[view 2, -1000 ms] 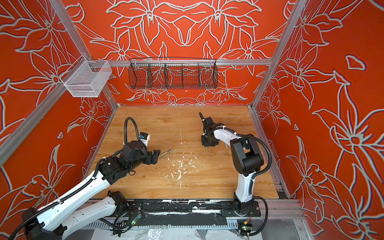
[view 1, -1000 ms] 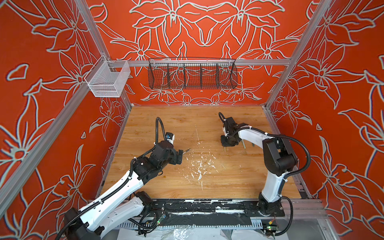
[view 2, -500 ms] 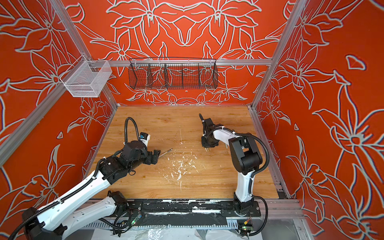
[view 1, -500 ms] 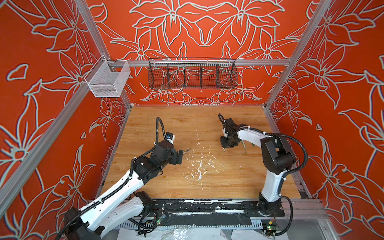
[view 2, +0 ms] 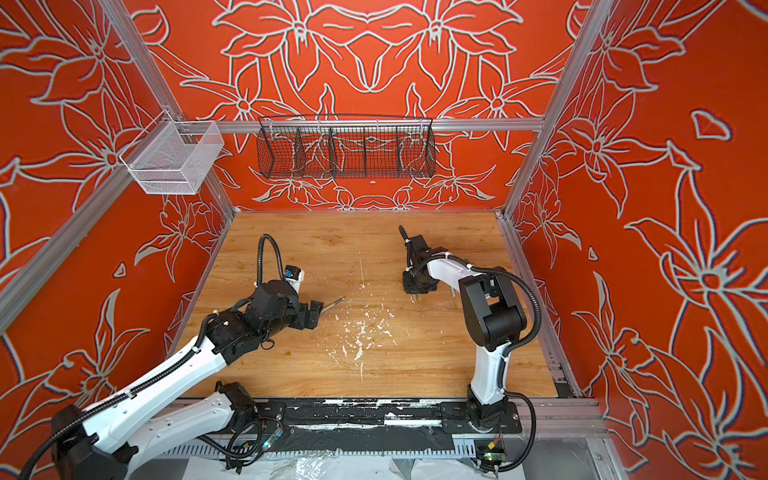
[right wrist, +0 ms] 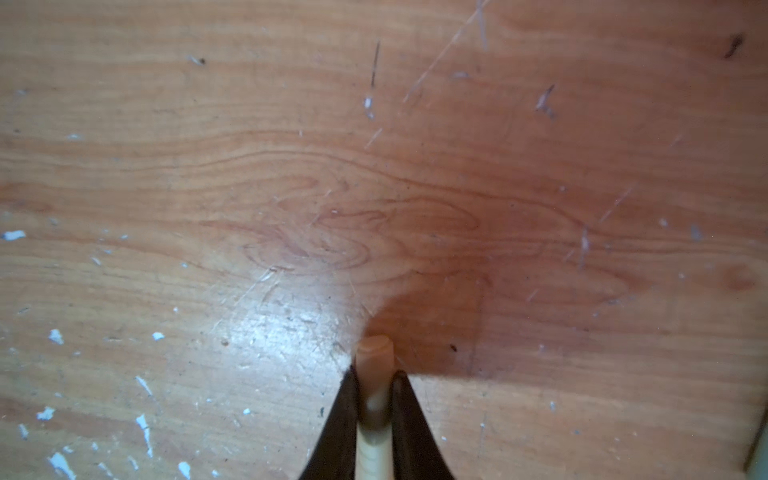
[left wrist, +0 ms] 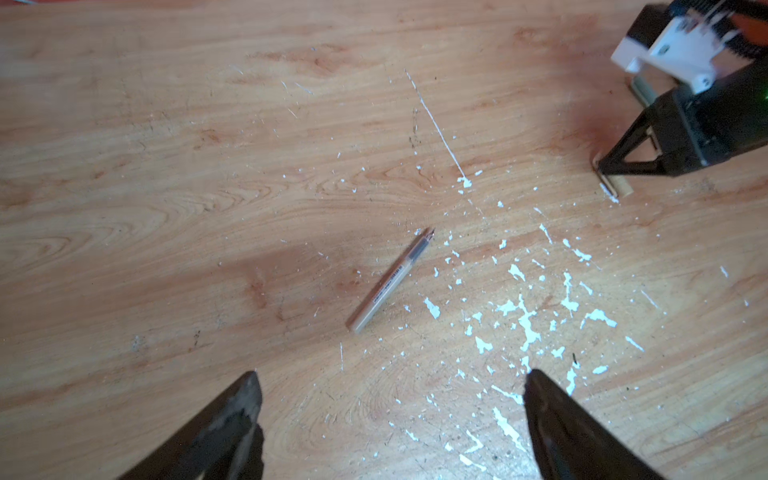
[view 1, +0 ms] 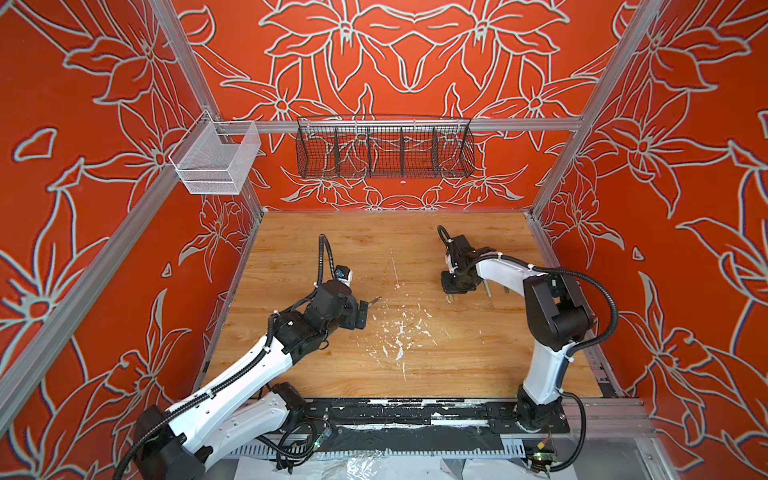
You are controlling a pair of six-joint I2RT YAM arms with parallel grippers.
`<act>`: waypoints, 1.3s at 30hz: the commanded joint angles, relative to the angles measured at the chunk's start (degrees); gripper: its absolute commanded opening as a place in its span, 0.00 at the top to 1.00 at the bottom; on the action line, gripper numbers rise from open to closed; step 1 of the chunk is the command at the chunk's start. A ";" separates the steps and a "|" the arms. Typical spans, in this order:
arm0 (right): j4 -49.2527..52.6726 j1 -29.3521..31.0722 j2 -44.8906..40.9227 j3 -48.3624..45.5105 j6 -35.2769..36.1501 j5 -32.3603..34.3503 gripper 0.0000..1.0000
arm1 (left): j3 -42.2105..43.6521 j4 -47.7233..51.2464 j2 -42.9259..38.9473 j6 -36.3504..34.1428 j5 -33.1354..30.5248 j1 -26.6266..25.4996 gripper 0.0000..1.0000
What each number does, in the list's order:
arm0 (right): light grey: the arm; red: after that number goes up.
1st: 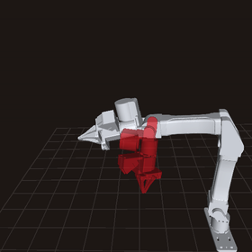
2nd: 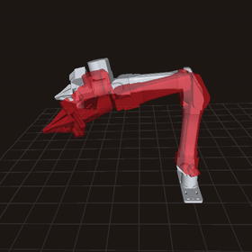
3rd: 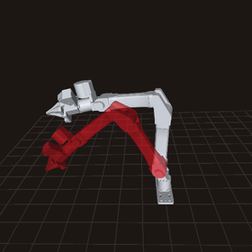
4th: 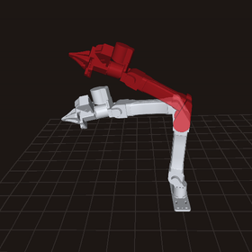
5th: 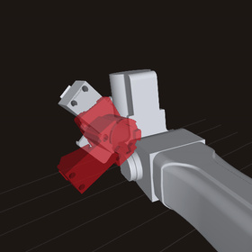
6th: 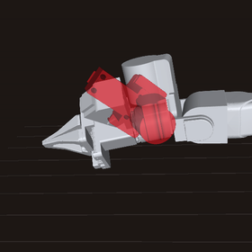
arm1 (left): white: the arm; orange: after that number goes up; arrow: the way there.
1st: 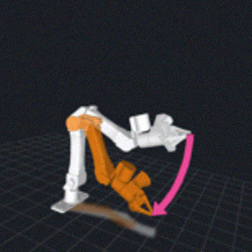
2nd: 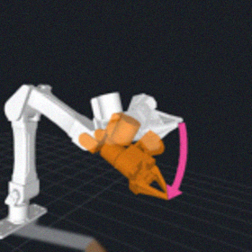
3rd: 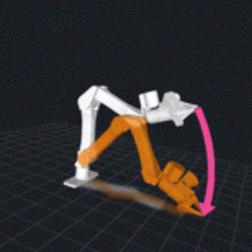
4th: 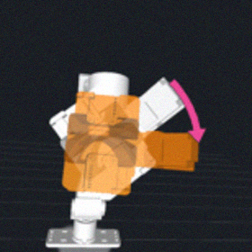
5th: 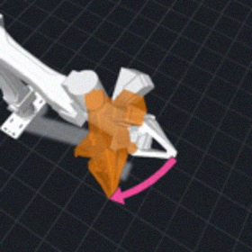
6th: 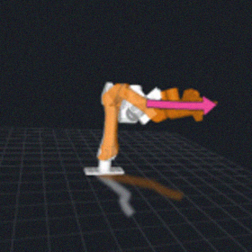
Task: Insert the pens into the pen caps
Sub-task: 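Lift the tan cap with the right gripper while the left moves over the thin pen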
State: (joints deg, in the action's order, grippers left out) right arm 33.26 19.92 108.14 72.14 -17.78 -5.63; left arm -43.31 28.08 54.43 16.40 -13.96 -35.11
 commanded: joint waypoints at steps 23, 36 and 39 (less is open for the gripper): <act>-8.35 -0.22 -16.99 -14.14 -6.20 -11.92 0.94 | -21.65 12.45 45.18 -16.96 14.03 8.28 0.00; -9.71 -0.24 -18.49 -16.33 -6.52 -12.82 0.95 | -23.11 14.20 49.46 -17.63 18.61 8.75 0.10; -10.37 -0.23 -18.62 -16.76 -6.65 -12.74 0.95 | -22.70 14.11 49.75 -17.08 19.26 8.66 0.11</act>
State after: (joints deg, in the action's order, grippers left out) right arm 23.75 19.92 90.85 56.23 -23.49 -17.45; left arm -65.56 40.36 103.28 -0.60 3.36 -26.57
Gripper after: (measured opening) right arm 0.138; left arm 0.893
